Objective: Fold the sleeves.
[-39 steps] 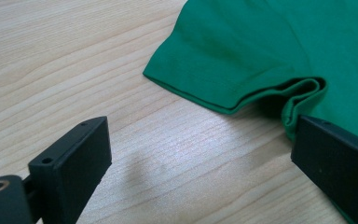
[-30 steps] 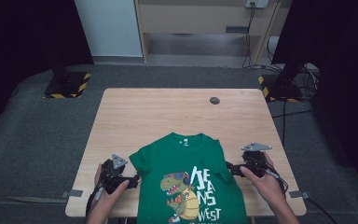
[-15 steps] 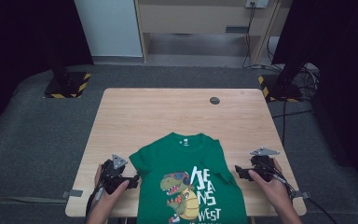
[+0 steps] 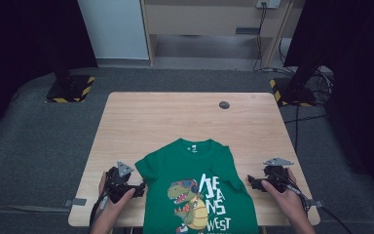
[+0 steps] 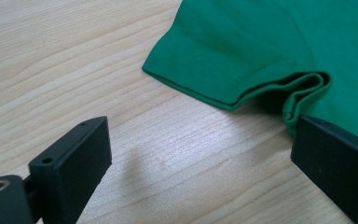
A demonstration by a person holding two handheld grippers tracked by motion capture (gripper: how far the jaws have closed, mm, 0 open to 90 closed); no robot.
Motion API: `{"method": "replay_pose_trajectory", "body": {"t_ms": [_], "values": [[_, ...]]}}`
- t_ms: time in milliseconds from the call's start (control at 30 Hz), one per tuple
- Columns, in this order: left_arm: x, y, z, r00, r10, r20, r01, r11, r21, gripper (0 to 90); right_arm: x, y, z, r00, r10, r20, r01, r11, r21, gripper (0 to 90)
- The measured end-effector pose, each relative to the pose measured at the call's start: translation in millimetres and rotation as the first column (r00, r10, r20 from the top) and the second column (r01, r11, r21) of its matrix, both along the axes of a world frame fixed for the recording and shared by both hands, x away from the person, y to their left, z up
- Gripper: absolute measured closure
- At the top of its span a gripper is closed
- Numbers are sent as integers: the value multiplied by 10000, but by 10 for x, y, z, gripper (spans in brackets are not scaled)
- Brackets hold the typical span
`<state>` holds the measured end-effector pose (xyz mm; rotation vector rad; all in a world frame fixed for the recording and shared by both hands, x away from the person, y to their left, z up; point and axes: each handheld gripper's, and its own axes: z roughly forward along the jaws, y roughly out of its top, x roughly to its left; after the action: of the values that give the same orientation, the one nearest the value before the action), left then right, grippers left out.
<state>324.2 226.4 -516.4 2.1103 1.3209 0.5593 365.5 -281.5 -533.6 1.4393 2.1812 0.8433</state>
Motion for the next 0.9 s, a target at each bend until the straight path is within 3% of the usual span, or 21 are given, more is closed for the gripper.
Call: {"method": "replay_pose_trajectory", "body": {"t_ms": [233, 467, 567, 900], "values": [[-9, -10, 29, 9999, -56, 86, 56, 10000, 2, 51, -30, -7, -23, 9997, 7, 240, -10, 9999, 108, 24], [-21, -78, -28, 9995, -298, -78, 300, 9994, 166, 53, -71, -16, -51, 9983, -104, 573, 91, 9997, 230, 24], [-29, -99, 14, 9997, -246, 45, 246, 9997, 22, 51, -76, -16, -45, 9987, -66, 501, 56, 9998, 199, 23], [51, -98, 104, 9999, -138, 77, 137, 9998, 152, 54, -81, -4, -42, 9992, -63, 399, 55, 9998, 208, 12]]}}
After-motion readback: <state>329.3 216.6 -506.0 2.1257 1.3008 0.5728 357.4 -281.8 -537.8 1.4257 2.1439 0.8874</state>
